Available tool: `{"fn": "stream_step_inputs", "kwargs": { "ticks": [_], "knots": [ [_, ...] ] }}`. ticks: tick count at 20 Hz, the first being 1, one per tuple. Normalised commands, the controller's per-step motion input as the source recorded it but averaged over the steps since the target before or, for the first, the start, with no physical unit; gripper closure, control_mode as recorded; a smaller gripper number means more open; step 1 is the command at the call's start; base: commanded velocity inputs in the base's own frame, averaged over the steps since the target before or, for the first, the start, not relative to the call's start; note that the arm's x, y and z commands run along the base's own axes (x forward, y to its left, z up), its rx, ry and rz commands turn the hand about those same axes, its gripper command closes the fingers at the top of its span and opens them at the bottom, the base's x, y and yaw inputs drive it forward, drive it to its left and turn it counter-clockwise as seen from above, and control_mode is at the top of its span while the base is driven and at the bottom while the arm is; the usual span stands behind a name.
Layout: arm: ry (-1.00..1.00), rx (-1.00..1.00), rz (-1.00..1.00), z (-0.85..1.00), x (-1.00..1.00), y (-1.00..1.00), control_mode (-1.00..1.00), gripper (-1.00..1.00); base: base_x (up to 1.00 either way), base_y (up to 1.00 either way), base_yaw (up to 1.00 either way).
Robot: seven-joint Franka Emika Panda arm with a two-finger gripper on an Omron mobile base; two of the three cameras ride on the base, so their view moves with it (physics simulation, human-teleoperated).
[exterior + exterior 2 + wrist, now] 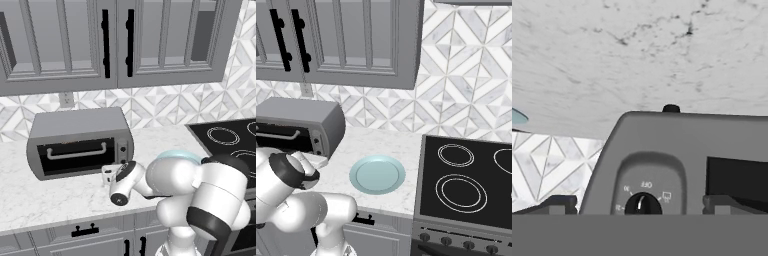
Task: Pick up the kebab skewer and baguette bread, and place them inside the toaster oven. Close the toaster oven door and start by setting the timer.
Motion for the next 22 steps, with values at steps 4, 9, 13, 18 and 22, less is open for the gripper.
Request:
{"fn": "stream_step_inputs", "kwargs": {
  "ticks": [4, 9, 13, 18, 22],
  "knots": [
    [-0.02, 0.00, 0.00, 0.00, 0.01, 0.08, -1.00, -1.00, 0.00, 0.00, 0.00],
    [-0.01, 0.00, 0.00, 0.00, 0.00, 0.00, -1.00, -1.00, 0.00, 0.00, 0.00],
    [-0.01, 0.00, 0.00, -0.03, 0.00, -0.06, -1.00, -1.00, 0.00, 0.00, 0.00],
    [0.00, 0.00, 0.00, 0.00, 0.00, -0.04, -1.00, 1.00, 0.00, 0.00, 0.00],
    [-0.01, 0.00, 0.00, 0.00, 0.09, -0.01, -1.00, 1.00, 0.00, 0.00, 0.00]
  ]
}}
